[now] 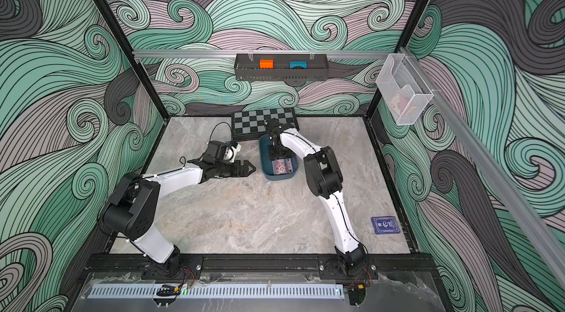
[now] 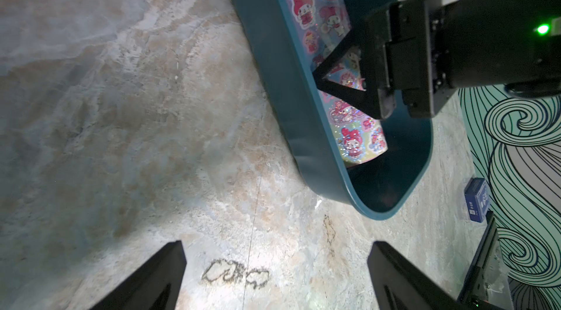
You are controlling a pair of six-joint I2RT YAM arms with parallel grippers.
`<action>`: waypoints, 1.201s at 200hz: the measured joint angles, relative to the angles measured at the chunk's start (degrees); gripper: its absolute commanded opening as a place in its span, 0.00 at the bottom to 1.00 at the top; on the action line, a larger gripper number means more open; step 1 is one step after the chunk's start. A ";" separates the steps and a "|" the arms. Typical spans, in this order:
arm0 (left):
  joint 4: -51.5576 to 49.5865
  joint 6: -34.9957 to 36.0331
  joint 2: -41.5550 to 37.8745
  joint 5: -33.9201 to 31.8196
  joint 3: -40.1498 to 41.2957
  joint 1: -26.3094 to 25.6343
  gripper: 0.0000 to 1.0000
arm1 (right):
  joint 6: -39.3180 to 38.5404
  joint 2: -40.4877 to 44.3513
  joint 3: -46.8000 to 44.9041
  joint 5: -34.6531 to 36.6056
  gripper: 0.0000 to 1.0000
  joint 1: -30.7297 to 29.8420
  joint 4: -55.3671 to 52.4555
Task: Take the stickers out of the storage box
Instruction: Pick up the sticker from the storage box.
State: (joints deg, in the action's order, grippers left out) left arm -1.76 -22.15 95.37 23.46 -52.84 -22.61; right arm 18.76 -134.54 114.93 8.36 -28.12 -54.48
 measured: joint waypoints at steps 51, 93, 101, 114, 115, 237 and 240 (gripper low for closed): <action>-0.22 0.52 0.00 -0.04 -0.15 0.00 0.99 | -0.11 2.08 -2.56 -1.55 0.50 0.85 0.28; -0.42 0.76 0.00 -0.07 -0.57 0.00 0.99 | -0.13 3.74 -3.41 -2.29 0.52 1.42 0.35; -0.44 0.76 0.00 -0.04 -0.57 0.00 0.99 | -0.13 4.48 -3.78 -2.49 0.50 1.42 0.57; -0.44 0.76 0.00 -0.04 -0.57 0.00 0.98 | -0.04 5.79 -4.20 -2.75 0.50 1.46 0.85; -0.44 0.76 0.00 -0.04 -0.57 0.00 0.99 | -0.02 5.86 -4.22 -2.75 0.50 1.46 0.90; 1.51 -0.33 1.18 9.38 -2.95 -0.02 0.90 | 0.96 13.60 -8.72 -7.69 0.39 4.09 3.78; 1.55 -0.46 1.18 9.70 -3.30 -0.02 0.90 | 1.01 13.99 -8.72 -7.91 0.40 4.20 3.87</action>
State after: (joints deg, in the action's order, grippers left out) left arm -0.21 -22.61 96.55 33.17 -56.14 -22.63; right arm 19.77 -120.55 106.21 0.45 -23.92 -50.61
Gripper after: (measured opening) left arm 0.896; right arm 0.392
